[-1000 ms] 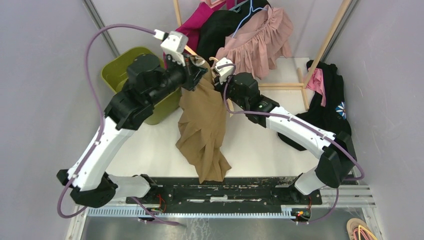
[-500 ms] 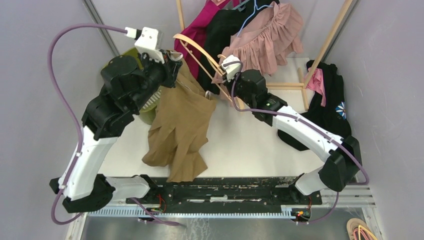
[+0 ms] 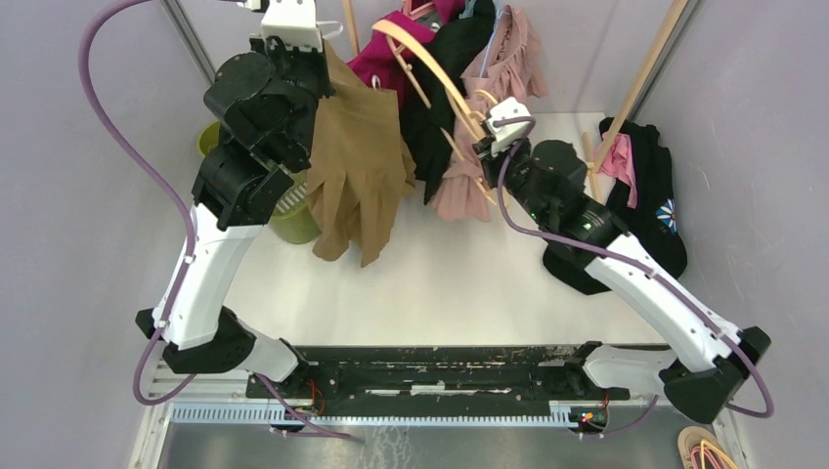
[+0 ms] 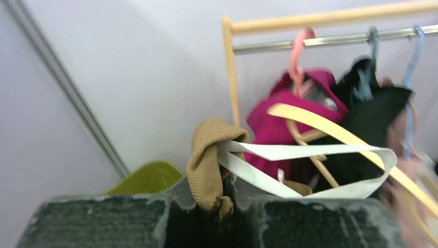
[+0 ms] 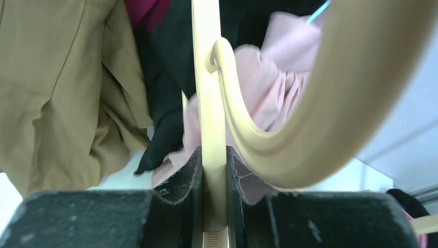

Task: Remove the skirt from the hanger
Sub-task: Place the skirt in the bin.

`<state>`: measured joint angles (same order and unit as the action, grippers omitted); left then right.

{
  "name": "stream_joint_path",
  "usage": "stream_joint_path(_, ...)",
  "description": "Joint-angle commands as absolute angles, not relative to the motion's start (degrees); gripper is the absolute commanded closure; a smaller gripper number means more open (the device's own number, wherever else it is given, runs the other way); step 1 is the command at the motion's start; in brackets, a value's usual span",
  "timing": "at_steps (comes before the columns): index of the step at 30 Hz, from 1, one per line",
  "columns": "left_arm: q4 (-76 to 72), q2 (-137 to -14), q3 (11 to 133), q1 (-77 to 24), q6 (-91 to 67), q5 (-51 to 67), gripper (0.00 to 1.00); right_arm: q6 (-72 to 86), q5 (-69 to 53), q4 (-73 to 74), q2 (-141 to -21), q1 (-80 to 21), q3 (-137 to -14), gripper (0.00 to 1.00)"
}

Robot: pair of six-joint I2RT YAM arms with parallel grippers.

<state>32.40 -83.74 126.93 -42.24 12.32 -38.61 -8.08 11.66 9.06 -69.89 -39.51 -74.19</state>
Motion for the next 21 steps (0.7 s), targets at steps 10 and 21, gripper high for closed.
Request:
stream_joint_path(10,-10.5,-92.0,136.5,-31.7,35.3,-40.7,0.97,-10.4,17.4,5.8,-63.7,-38.9,-77.6,0.99)
stream_joint_path(21,-7.8,-96.0,137.3,-12.1,23.1,-33.9,0.97,-12.7,17.2,4.7,-65.4,-38.9,-79.7,0.99)
